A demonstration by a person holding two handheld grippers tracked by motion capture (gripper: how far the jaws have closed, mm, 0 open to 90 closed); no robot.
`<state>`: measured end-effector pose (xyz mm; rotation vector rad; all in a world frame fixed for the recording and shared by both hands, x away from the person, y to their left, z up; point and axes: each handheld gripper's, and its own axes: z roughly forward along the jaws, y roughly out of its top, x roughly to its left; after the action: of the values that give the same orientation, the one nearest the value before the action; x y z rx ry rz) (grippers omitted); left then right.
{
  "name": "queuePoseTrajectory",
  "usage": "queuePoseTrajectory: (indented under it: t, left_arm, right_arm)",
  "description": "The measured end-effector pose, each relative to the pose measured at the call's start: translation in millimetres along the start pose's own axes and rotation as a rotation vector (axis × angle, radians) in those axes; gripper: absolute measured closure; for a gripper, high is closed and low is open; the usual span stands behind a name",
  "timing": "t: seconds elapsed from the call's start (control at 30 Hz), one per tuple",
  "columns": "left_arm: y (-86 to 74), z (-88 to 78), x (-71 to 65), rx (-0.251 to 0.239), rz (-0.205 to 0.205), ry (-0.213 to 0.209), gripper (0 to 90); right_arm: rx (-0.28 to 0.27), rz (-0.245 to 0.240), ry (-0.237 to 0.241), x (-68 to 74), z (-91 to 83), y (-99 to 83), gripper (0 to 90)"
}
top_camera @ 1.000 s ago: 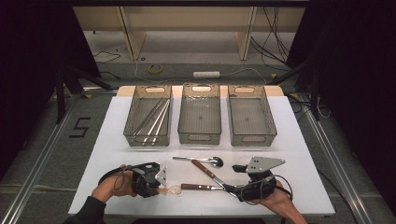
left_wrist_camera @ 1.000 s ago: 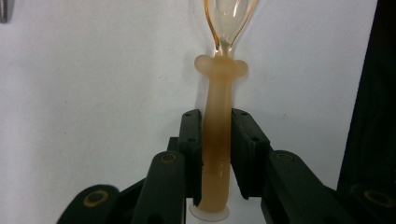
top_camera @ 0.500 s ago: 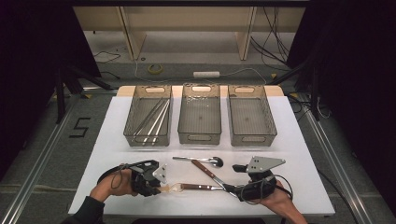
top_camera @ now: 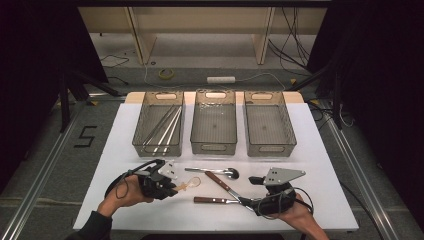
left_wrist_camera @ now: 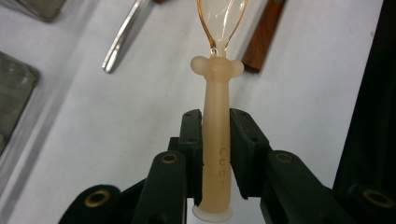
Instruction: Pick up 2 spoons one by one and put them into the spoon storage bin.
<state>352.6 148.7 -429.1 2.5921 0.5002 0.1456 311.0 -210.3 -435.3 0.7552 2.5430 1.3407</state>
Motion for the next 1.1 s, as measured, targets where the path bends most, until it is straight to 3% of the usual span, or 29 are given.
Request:
queuePoseTrajectory:
  t: [0.23,0.47,0.67,1.1]
  left_arm:
    - [4.4,-8.4,7.3,-0.087,-0.112,0.04,75.3]
    - [12.2,-12.3,16.3,-0.168,-0.195,0.087,75.3]
    - [17.5,-13.5,24.1,-0.209,-0.243,0.115,75.3]
    - [33.8,-15.9,41.5,-0.273,-0.293,0.155,75.3]
  right_arm:
    - [0.0,0.003,-0.002,-0.4,-0.4,-0.2,27.2]
    - [-0.002,0.001,-0.003,0.0,-0.3,-0.2,27.2]
    - [-0.003,0.004,-0.004,-0.1,-0.8,-0.4,27.2]
    - [-0.008,0.008,-0.003,-0.2,-0.9,-0.3,27.2]
